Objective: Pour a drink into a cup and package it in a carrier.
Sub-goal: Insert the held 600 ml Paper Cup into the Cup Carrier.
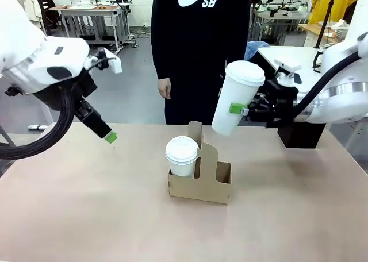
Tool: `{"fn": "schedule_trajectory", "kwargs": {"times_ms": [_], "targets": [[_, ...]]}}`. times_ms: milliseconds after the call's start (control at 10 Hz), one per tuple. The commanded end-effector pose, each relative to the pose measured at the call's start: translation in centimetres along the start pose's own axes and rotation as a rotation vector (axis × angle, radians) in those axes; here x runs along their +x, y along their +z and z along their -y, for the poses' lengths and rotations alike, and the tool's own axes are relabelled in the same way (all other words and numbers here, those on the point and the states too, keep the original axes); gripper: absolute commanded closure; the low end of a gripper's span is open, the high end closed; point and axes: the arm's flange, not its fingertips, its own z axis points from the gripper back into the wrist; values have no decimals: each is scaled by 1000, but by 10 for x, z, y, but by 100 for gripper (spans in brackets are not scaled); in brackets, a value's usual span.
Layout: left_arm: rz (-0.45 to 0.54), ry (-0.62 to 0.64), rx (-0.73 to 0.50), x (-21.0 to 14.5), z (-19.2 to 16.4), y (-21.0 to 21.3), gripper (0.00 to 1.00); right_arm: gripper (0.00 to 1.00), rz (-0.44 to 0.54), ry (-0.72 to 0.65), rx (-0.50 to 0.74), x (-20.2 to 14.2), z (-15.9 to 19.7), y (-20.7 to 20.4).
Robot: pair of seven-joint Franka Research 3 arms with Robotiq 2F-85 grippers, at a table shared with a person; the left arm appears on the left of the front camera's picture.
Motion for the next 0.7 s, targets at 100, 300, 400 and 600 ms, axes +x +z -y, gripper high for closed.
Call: {"fn": "schedule_trajectory", "kwargs": {"times_ms": [100, 300, 400, 600], "targets": [[-11, -163, 5, -56, -9, -28, 0, 20, -35, -65, 58, -23, -13, -8], [-9, -297, 36, -74, -15, -25, 0, 20, -38, -99, 63, -37, -13, -17], [-2, -380, 38, -85, -18, -23, 0, 20, -37, -111, 72, -43, -17, -21], [38, -470, 11, -96, -20, -22, 0, 20, -49, -120, 83, -50, -28, -20]]}}
